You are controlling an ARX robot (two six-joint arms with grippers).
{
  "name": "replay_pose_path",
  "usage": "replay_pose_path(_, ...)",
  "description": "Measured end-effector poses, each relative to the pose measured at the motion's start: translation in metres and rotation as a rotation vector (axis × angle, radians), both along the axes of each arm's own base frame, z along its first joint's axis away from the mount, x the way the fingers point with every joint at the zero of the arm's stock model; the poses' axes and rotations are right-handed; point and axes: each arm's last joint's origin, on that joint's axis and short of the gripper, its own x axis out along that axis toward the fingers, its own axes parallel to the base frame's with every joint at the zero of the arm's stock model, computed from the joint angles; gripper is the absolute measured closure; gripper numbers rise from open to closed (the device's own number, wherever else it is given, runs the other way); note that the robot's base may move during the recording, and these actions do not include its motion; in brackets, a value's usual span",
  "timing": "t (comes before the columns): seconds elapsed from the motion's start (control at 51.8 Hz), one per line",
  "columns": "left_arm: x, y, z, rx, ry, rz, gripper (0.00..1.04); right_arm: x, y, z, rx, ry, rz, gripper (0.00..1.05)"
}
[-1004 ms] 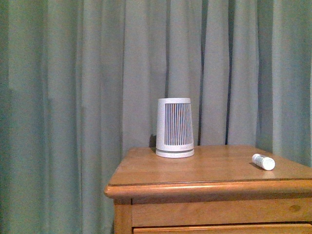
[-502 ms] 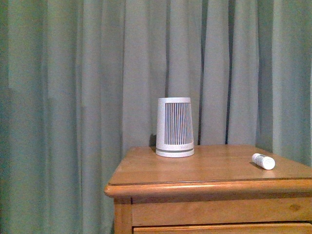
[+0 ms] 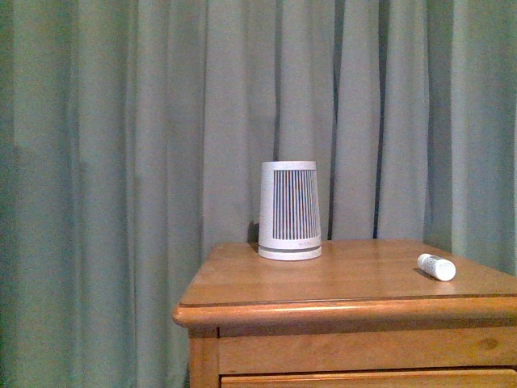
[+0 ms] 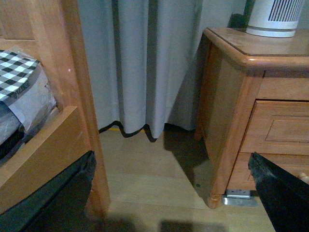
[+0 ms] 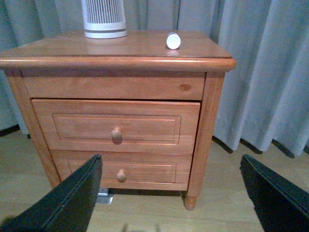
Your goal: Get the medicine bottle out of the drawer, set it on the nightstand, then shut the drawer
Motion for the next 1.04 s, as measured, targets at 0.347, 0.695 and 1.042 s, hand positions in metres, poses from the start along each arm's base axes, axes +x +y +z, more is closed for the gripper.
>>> replay_pose_path(0.347, 0.0000, 0.0000, 0.0000, 0.000, 0.000, 0.000, 0.07, 0.0000, 0.0000, 0.0000, 0.000, 0.000, 0.000, 0.07)
replay_pose_path(0.695, 0.0000, 0.0000, 0.0000, 0.000, 0.000, 0.000, 0.07, 0.0000, 0.0000, 0.0000, 0.000, 0.000, 0.000, 0.07)
replay_pose_path(1.042, 0.0000, 0.0000, 0.0000, 0.000, 0.000, 0.000, 0.07, 0.0000, 0.0000, 0.0000, 0.000, 0.000, 0.000, 0.07)
